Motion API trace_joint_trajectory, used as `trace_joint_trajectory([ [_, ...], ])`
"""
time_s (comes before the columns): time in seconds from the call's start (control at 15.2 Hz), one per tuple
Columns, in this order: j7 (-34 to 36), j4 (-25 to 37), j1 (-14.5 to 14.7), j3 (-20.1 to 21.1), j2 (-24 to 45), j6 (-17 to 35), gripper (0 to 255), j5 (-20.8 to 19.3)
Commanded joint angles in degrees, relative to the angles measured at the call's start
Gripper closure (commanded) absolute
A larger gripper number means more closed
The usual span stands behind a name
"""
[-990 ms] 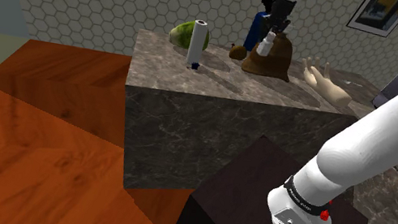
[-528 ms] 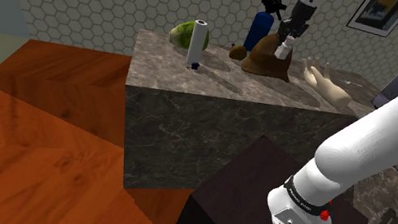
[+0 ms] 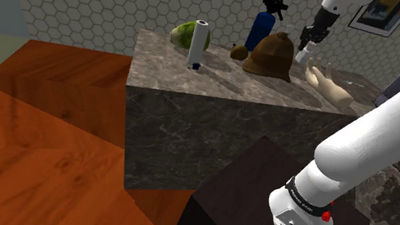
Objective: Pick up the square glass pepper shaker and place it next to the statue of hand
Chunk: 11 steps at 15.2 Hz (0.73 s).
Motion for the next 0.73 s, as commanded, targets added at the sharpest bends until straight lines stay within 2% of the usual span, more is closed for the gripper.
trace_joint_trajectory([
  [0.0,-3.49,1.55,-1.20,-1.91,1.29,-0.35,255,0.82],
  [0.33,-12.18,6.64,-4.42,-6.40,6.39,-1.25,255,4.36],
  [0.66,-21.37,13.73,-9.04,-10.08,13.59,-3.16,255,9.87],
])
